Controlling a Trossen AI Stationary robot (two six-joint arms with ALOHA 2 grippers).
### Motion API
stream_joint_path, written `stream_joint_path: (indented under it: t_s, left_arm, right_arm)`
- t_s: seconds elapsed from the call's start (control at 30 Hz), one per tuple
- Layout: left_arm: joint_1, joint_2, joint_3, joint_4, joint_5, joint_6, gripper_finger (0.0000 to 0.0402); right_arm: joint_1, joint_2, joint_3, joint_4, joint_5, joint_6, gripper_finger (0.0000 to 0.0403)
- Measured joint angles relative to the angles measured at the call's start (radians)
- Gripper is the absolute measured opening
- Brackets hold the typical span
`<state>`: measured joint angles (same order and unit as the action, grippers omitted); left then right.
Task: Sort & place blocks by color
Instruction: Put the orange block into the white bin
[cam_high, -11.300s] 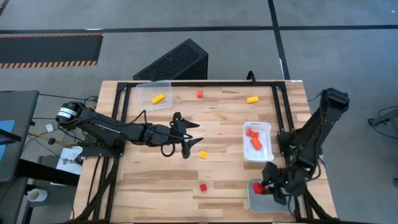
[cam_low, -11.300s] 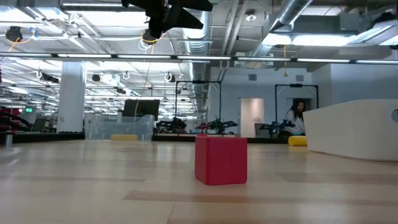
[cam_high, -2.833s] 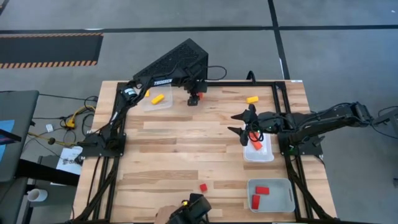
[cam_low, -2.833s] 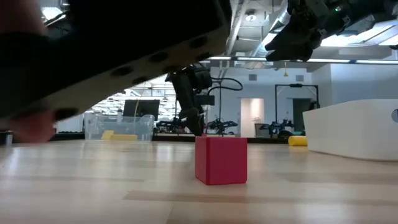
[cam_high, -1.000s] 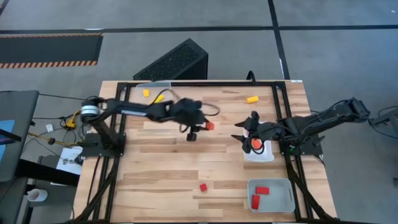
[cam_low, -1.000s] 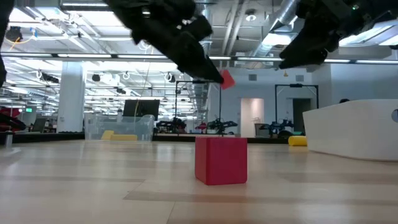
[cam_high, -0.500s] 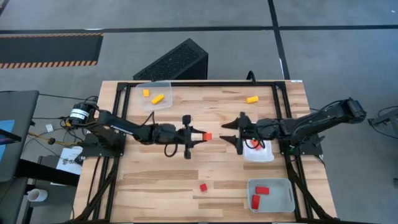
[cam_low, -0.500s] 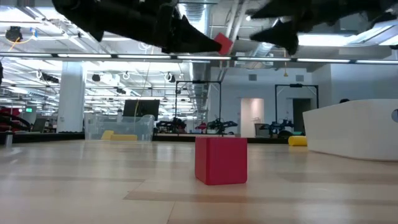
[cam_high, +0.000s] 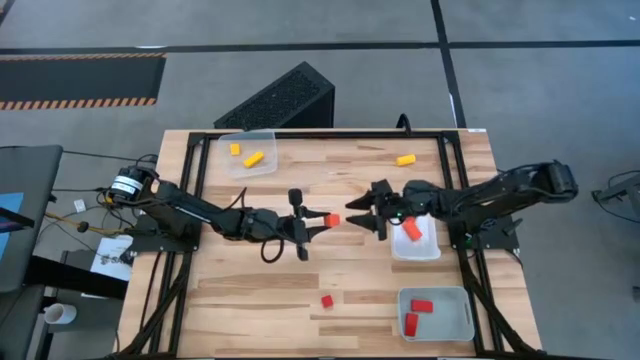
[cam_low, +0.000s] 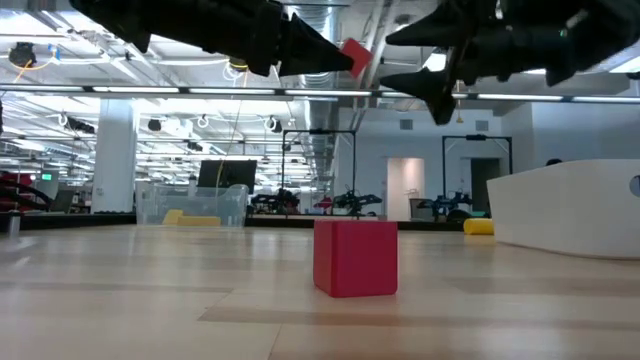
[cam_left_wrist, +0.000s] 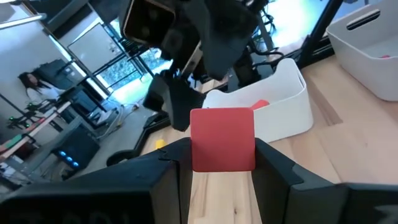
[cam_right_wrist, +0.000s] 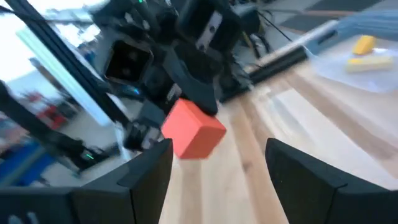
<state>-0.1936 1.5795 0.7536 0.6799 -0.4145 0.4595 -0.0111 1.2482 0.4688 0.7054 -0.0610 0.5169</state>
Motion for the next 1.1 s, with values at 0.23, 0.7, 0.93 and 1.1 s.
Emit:
stream_joint_path:
  t_s: [0.23,0.7,0.93,1.1]
  left_arm:
    - [0.000,0.000,0.000,0.048,0.036,0.003,0.0094]
    - [0.001,0.000,0.001,0.101,0.092,-0.003,0.0094]
    - [0.003,0.009,0.001,0.124,0.097,-0.004,0.0094]
    - [0.003,0.011,0.001,0.117,0.100,-0.008,0.0094]
  right_arm:
    - [-0.053,0.145,-0.063,0.362,-0.181,0.120,0.0282]
    - [-0.097,0.450,-0.032,0.846,-0.363,0.314,0.0282]
    - [-0.091,0.555,0.090,0.861,-0.453,0.362,0.0282]
    - [-0.080,0.593,0.136,0.860,-0.468,0.374,0.0282]
